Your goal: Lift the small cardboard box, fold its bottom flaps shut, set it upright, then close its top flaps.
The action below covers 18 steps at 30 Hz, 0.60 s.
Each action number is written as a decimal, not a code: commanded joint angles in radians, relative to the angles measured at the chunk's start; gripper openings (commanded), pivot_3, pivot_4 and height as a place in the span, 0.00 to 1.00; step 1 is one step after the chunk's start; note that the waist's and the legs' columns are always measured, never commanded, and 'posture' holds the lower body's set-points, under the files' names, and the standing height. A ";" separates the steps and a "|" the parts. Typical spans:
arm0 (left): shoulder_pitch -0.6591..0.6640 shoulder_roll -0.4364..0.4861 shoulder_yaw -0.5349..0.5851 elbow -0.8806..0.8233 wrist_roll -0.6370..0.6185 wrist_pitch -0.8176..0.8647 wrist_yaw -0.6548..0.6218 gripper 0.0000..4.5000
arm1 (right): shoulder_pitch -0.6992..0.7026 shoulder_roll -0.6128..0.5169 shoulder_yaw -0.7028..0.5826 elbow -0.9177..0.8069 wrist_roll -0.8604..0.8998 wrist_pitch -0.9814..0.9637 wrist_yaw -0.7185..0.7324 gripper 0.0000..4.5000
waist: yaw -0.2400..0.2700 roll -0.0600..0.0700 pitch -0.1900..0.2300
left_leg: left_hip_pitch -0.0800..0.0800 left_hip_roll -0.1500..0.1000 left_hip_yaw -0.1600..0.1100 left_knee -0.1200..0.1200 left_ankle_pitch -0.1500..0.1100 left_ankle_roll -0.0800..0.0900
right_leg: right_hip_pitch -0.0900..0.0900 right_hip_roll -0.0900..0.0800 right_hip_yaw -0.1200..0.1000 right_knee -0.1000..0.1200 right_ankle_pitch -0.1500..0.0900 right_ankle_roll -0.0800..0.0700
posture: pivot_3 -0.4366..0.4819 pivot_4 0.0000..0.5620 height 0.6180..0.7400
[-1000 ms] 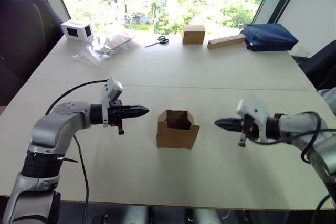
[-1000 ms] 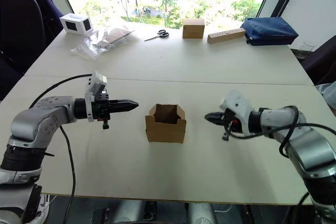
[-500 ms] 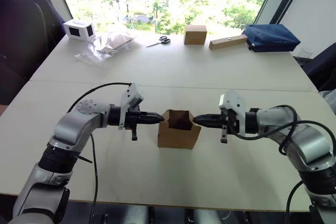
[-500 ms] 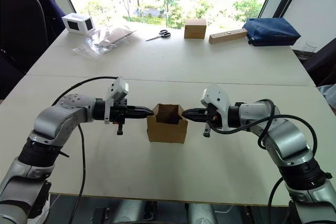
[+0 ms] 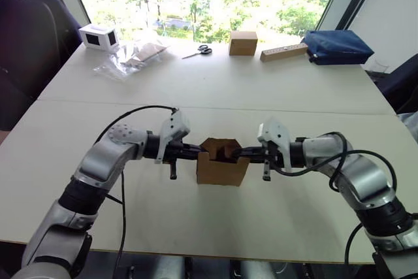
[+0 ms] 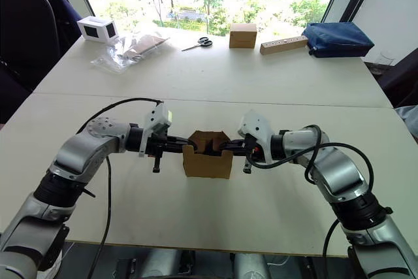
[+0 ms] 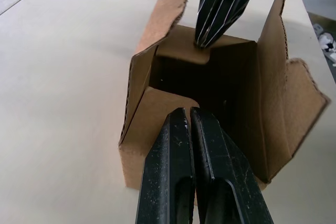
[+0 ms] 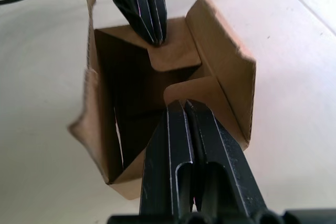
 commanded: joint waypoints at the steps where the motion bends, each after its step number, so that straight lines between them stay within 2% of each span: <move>1: 0.003 0.000 0.000 -0.002 0.020 -0.015 0.011 0.02 | -0.029 0.006 0.006 0.018 -0.035 -0.037 0.010 0.00 | 0.000 0.000 0.000 | 0.000 0.000 0.000 0.000 0.000 0.000 | 0.000 0.000 0.000 0.000 0.000 0.000 | 0.48 0.27 1.00; 9: 0.005 0.006 0.015 -0.003 0.019 -0.027 0.012 0.02 | -0.032 0.025 0.011 0.029 -0.058 -0.050 0.018 0.00 | 0.000 0.000 0.000 | 0.002 0.000 0.000 0.000 0.000 0.000 | 0.002 0.000 0.000 0.000 0.000 0.000 | 0.48 0.27 1.00; 18: -0.038 0.001 0.084 0.036 -0.034 0.010 0.019 0.02 | -0.022 0.022 -0.003 0.026 -0.063 -0.051 0.020 0.00 | 0.000 0.000 0.000 | 0.002 0.000 0.000 0.000 0.000 0.000 | 0.002 0.000 0.000 0.000 0.000 0.000 | 0.48 0.27 1.00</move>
